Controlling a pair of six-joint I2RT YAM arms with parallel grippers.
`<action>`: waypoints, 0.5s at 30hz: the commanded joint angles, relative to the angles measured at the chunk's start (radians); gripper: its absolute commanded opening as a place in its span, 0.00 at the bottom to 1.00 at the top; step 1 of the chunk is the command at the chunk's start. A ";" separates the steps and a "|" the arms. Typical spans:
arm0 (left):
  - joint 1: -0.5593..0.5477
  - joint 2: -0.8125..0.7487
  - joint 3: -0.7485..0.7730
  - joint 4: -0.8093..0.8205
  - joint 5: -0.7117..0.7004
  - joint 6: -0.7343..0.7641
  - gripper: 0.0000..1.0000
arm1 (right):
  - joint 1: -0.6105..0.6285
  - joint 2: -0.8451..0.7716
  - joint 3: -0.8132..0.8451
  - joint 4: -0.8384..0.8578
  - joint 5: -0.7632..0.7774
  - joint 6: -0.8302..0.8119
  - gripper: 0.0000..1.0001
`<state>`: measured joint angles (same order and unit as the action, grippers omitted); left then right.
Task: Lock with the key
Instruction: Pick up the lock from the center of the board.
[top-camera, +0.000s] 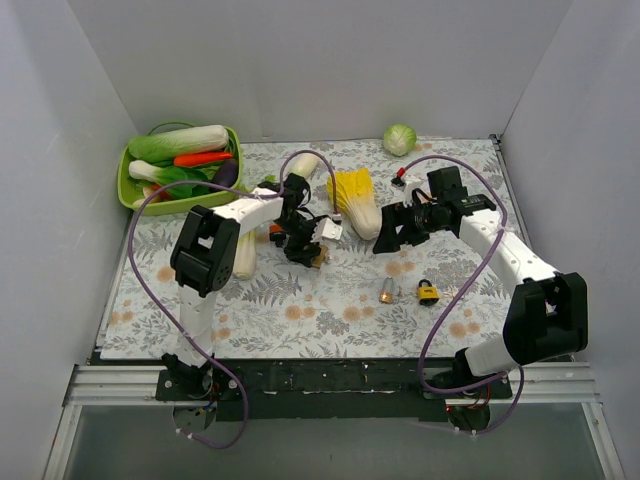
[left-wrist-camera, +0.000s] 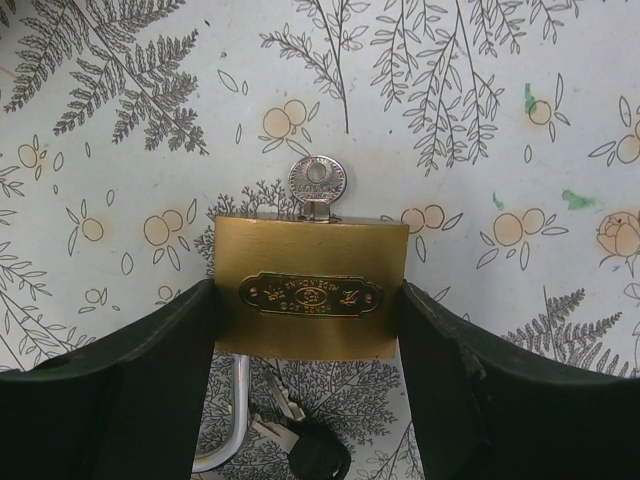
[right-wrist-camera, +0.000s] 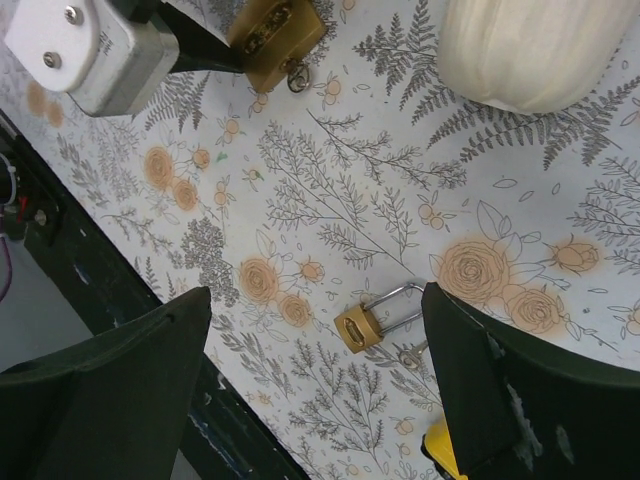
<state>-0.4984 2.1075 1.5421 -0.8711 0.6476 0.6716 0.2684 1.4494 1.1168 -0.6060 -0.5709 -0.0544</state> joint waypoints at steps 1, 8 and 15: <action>-0.037 -0.105 0.007 0.038 0.024 -0.061 0.17 | -0.005 -0.003 0.014 0.038 -0.119 0.041 0.94; -0.072 -0.213 0.004 0.067 0.035 -0.101 0.12 | -0.005 0.005 -0.002 0.057 -0.187 0.047 0.93; -0.115 -0.299 0.027 0.046 0.047 -0.148 0.11 | -0.006 0.026 -0.026 0.109 -0.277 0.099 0.93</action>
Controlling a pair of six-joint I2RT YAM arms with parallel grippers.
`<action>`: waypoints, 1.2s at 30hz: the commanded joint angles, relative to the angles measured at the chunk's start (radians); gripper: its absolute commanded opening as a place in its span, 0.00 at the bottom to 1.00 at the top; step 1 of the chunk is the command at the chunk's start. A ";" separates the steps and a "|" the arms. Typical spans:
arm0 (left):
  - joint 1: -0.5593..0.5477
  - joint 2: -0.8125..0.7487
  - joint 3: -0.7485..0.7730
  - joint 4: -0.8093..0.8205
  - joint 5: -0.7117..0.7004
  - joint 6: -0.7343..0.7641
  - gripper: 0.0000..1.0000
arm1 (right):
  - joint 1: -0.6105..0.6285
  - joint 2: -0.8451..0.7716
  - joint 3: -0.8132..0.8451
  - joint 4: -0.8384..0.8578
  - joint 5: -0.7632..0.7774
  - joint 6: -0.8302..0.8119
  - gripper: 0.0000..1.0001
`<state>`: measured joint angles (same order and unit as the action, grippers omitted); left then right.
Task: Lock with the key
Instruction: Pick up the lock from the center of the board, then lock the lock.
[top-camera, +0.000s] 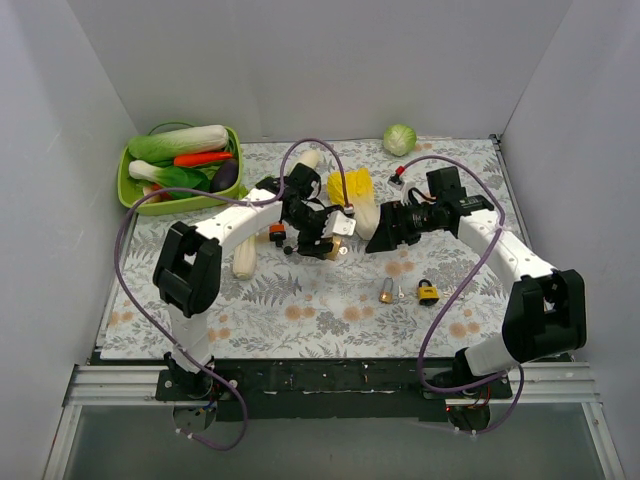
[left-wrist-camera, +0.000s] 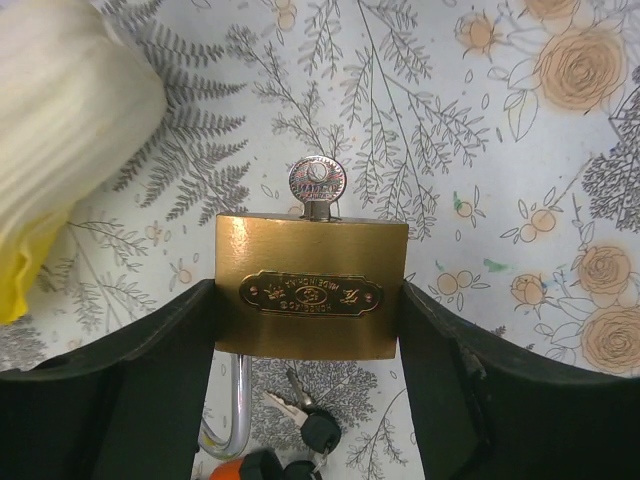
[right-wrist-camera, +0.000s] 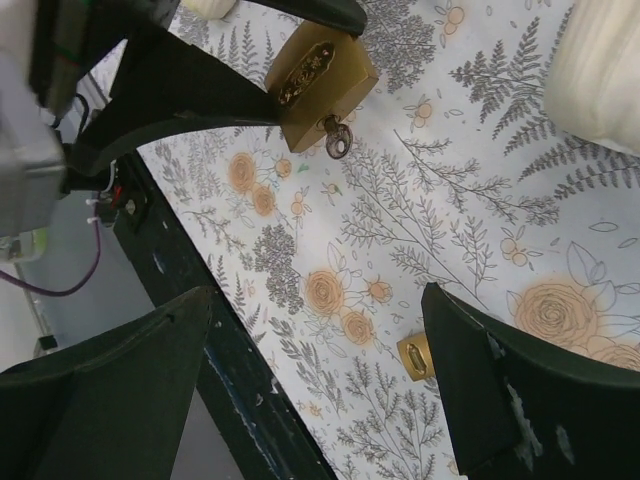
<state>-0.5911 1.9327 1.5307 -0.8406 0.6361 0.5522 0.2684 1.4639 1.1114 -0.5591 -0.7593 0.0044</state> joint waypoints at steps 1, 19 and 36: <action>-0.027 -0.133 0.040 0.015 0.062 -0.043 0.11 | -0.005 0.016 -0.027 0.092 -0.112 0.070 0.93; -0.118 -0.271 0.034 0.009 0.051 -0.144 0.10 | 0.100 0.061 -0.102 0.300 -0.239 0.295 0.86; -0.161 -0.311 0.034 0.006 -0.009 -0.216 0.12 | 0.144 0.098 -0.156 0.545 -0.347 0.557 0.06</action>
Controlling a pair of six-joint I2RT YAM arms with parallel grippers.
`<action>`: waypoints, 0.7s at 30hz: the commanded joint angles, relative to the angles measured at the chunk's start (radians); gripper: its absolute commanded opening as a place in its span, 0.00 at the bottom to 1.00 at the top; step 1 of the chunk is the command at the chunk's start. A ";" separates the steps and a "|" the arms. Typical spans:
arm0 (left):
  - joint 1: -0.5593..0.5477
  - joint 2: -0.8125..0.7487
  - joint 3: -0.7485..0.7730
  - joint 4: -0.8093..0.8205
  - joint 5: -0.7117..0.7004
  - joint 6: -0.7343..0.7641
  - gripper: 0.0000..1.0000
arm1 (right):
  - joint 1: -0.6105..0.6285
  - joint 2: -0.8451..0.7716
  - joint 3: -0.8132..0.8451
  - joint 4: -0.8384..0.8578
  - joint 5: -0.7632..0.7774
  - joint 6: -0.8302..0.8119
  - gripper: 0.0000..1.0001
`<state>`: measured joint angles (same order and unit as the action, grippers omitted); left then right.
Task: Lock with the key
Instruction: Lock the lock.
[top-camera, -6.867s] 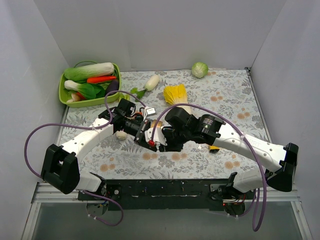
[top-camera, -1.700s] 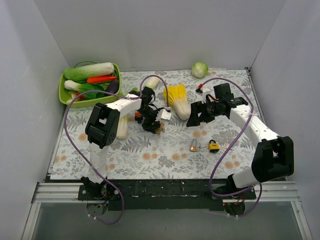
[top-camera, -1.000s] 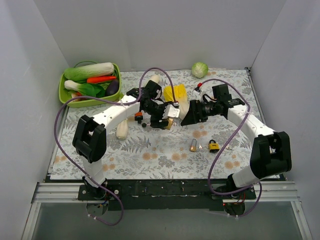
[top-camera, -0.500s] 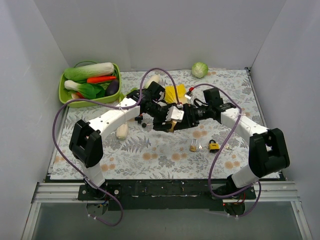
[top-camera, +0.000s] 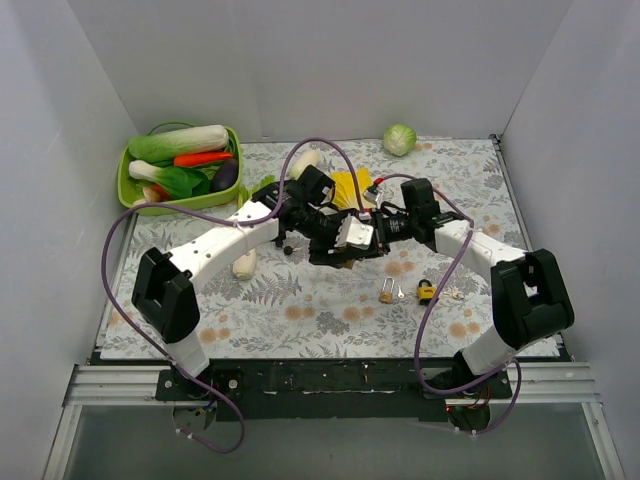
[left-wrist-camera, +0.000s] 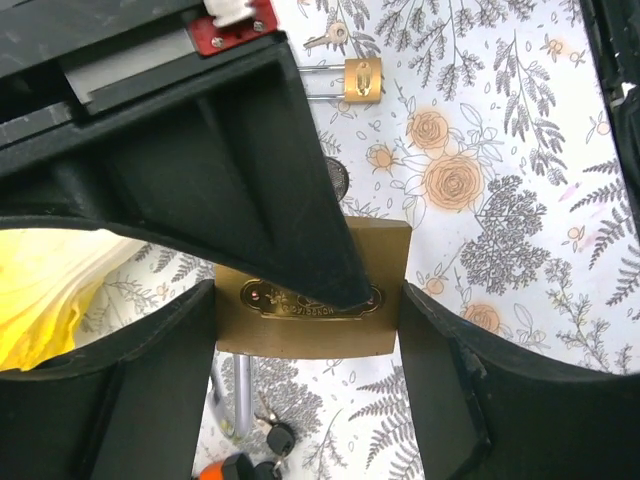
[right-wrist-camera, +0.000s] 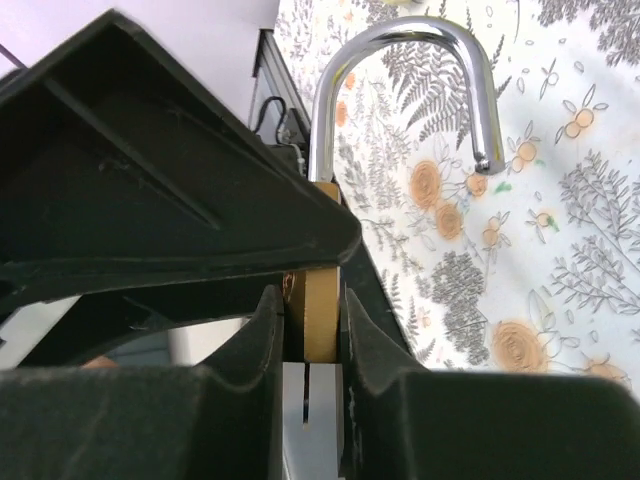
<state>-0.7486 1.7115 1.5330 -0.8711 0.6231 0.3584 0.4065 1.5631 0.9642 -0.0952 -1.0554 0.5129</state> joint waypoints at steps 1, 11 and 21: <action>-0.005 -0.092 0.035 0.032 -0.003 -0.030 0.18 | 0.006 -0.003 -0.010 0.081 -0.058 0.050 0.01; 0.135 -0.275 -0.008 -0.014 0.020 -0.265 0.98 | -0.028 -0.080 0.025 -0.030 -0.163 -0.077 0.01; 0.172 -0.512 -0.131 -0.023 -0.022 -0.262 0.98 | -0.025 -0.230 0.102 -0.115 -0.166 -0.296 0.01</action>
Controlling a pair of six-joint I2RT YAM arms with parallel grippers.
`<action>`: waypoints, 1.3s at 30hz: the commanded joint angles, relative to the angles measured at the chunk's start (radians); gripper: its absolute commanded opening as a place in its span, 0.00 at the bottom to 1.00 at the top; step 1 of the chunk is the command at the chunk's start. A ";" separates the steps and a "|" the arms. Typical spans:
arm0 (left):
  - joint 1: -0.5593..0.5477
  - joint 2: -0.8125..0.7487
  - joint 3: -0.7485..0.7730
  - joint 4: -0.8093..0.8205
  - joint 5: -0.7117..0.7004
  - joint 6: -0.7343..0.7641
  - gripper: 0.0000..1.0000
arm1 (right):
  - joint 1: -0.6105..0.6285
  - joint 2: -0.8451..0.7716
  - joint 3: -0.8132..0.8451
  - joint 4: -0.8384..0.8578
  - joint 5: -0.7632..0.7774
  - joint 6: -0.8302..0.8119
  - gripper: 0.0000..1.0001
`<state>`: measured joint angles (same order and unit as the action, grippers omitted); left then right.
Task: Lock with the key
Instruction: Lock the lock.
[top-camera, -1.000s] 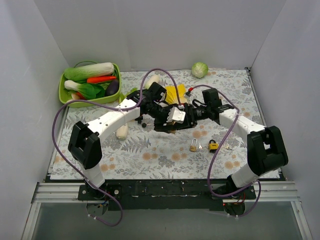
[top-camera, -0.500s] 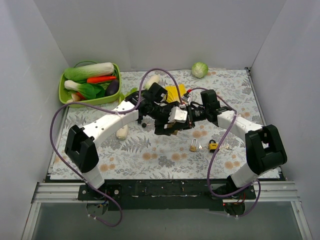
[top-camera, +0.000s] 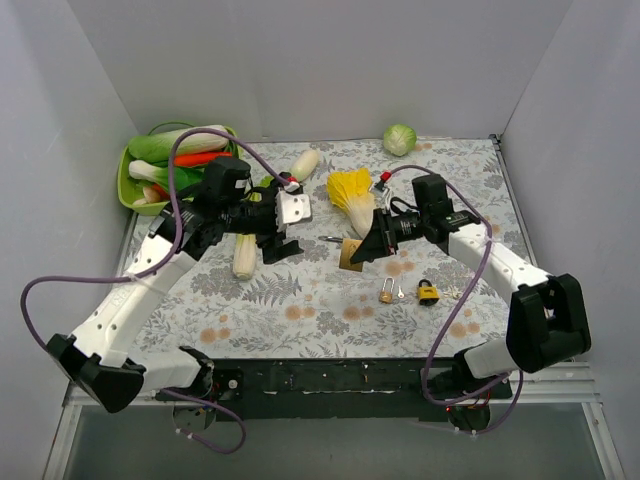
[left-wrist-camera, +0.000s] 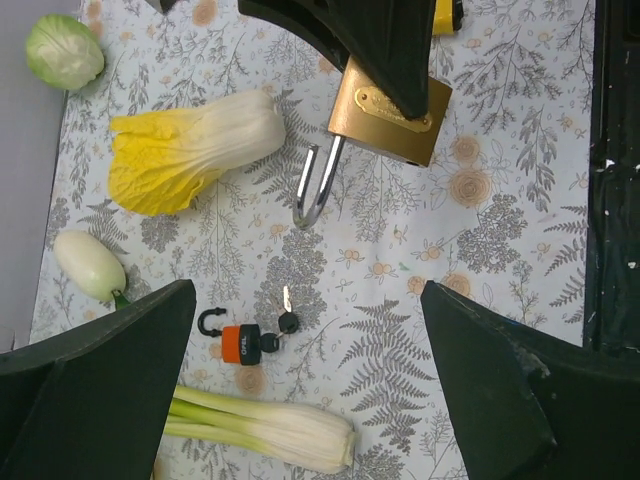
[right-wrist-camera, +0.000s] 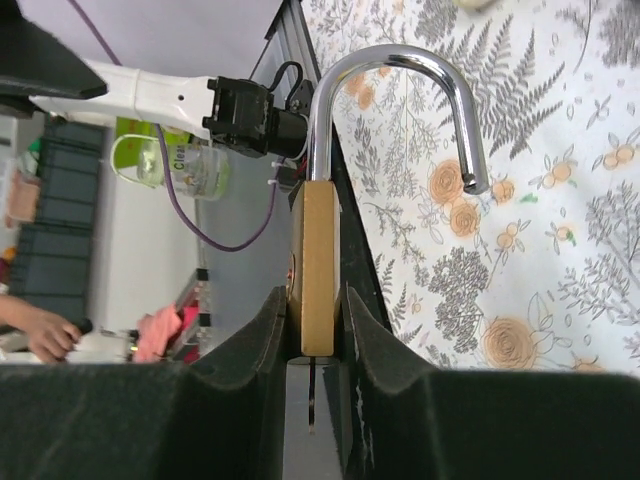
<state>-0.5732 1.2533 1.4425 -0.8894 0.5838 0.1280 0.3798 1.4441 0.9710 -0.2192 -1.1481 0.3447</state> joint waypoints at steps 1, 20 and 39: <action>-0.004 -0.070 -0.054 0.001 0.028 -0.037 0.98 | 0.002 -0.126 0.104 0.000 -0.040 -0.160 0.01; -0.020 -0.350 -0.427 0.484 0.088 0.114 0.79 | 0.287 -0.344 0.279 -0.301 0.375 -0.920 0.01; -0.020 -0.264 -0.389 0.466 0.217 0.056 0.37 | 0.332 -0.264 0.402 -0.252 0.378 -0.984 0.01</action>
<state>-0.5915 0.9771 1.0027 -0.4221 0.7597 0.2176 0.7033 1.1980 1.3014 -0.5804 -0.7357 -0.5880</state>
